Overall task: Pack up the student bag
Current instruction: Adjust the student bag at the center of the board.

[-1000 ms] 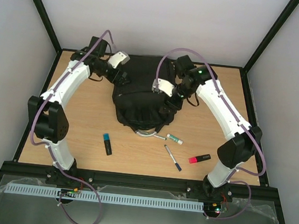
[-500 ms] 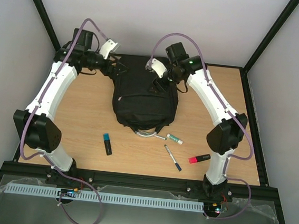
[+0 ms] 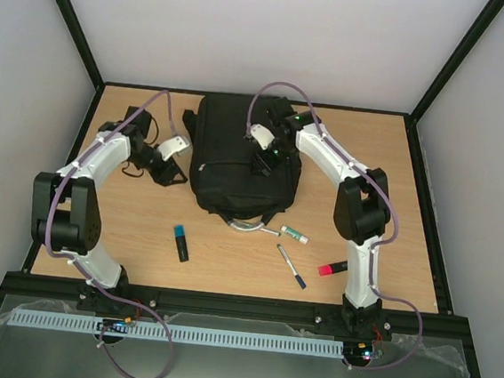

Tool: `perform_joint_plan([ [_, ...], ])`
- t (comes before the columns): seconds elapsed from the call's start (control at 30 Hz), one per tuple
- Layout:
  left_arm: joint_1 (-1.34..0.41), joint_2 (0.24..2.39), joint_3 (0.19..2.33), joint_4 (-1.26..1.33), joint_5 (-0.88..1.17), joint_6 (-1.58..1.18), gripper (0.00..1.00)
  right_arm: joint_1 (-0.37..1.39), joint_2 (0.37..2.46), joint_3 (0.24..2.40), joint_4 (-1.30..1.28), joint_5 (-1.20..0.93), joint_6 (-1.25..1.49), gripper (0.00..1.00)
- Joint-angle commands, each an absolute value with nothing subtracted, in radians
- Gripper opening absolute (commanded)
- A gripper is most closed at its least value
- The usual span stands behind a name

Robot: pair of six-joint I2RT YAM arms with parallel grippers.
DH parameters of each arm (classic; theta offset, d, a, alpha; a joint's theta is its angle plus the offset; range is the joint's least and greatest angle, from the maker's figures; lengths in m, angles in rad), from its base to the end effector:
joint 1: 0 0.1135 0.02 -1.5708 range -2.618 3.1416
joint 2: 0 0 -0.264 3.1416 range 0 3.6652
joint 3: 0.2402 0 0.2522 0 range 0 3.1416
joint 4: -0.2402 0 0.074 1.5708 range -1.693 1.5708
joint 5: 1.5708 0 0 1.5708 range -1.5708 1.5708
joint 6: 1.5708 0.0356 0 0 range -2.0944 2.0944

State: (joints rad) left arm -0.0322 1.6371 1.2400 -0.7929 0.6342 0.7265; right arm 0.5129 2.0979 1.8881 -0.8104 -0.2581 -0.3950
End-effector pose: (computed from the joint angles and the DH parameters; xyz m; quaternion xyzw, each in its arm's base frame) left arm 0.3239 -0.0315 0.2422 0.4003 0.8448 -0.2267 0.2733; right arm 0.3978 0.2344 0.2569 -0.4499 0.8424 0.1395 0.2618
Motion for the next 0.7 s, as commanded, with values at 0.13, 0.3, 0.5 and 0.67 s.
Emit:
perform_joint_plan([
  [0.13, -0.026, 1.643, 1.102, -0.667, 0.596, 0.883, 0.47, 0.395, 2.197, 1.851, -0.748, -0.008, -0.340, 0.61],
  [0.3, -0.026, 1.690, 1.099, -0.610, 0.621, 0.851, 0.38, 0.330, 2.244, 1.900, -0.750, 0.036, -0.351, 0.61],
  [0.5, -0.032, 1.724, 1.116, -0.571, 0.661, 0.829, 0.34, 0.327, 2.153, 1.962, -0.813, -0.199, -0.356, 0.65],
  [0.67, -0.097, 1.696, 1.078, -0.535, 0.699, 0.812, 0.42, 0.336, 2.039, 1.922, -0.850, -0.294, -0.380, 0.66],
])
